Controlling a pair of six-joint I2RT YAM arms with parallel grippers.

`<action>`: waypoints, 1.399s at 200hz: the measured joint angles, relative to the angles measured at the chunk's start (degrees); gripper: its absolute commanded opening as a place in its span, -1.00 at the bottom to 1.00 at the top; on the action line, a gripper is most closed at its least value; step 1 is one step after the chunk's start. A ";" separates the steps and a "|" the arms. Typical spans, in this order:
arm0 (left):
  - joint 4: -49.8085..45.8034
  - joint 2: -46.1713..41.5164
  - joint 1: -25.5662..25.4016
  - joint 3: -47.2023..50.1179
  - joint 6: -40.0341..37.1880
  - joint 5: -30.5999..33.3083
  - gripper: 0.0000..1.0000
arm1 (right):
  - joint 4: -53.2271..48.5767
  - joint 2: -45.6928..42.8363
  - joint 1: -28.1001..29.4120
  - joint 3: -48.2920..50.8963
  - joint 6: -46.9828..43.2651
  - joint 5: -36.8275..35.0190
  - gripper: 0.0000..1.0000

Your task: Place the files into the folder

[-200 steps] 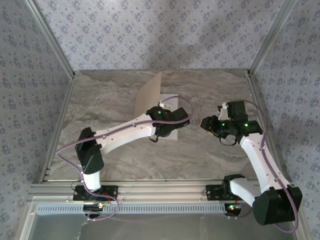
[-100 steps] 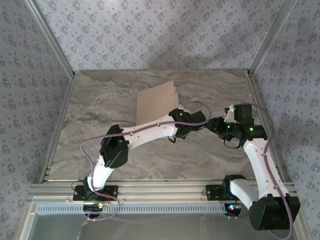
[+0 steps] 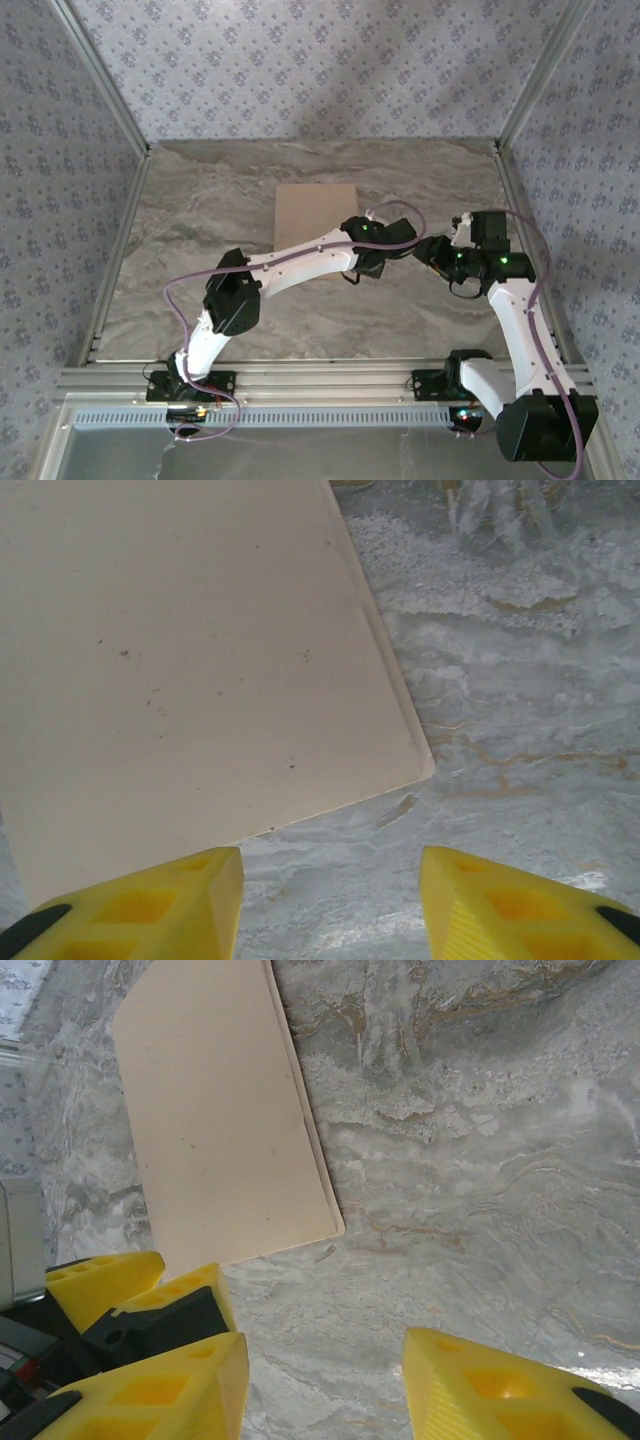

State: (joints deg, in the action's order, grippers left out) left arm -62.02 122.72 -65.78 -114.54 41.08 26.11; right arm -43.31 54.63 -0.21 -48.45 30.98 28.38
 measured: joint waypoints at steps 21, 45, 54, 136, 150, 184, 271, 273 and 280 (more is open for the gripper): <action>2.27 -1.99 0.00 1.97 -0.52 -0.35 0.20 | 0.22 0.00 -0.04 0.00 0.02 0.00 -0.05; 6.16 -6.21 0.00 6.47 -1.66 -0.83 0.33 | 0.83 0.00 -0.04 0.00 0.02 0.02 0.02; 7.58 -7.85 0.00 8.02 -2.03 -0.85 0.38 | 1.40 -0.11 -0.04 0.00 0.07 0.00 0.04; 26.05 -28.70 5.31 28.52 -9.99 2.01 1.00 | 8.68 -1.90 -0.04 0.59 1.01 -3.98 0.74; 29.03 -32.59 7.93 32.63 -11.85 3.50 1.00 | 9.62 -1.95 -0.04 0.90 1.18 -6.71 0.90; 35.12 -42.88 16.79 44.02 -15.15 6.45 1.00 | 13.70 -2.08 -0.22 3.26 0.00 -13.27 1.00; 51.78 -63.95 43.95 75.10 -23.15 10.86 1.00 | 34.97 6.21 -1.05 11.89 -7.87 -28.26 1.00; 52.43 -64.17 44.70 75.91 -23.39 10.78 1.00 | 35.58 6.64 -1.07 12.04 -8.24 -28.59 1.00; 54.55 -64.70 46.86 78.64 -24.26 10.54 1.00 | 37.64 8.09 -1.05 12.57 -9.42 -29.51 1.00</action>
State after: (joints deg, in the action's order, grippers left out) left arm -7.46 58.02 -18.92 -35.90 16.82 36.64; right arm -5.67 62.72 -1.26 -35.88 21.56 -1.13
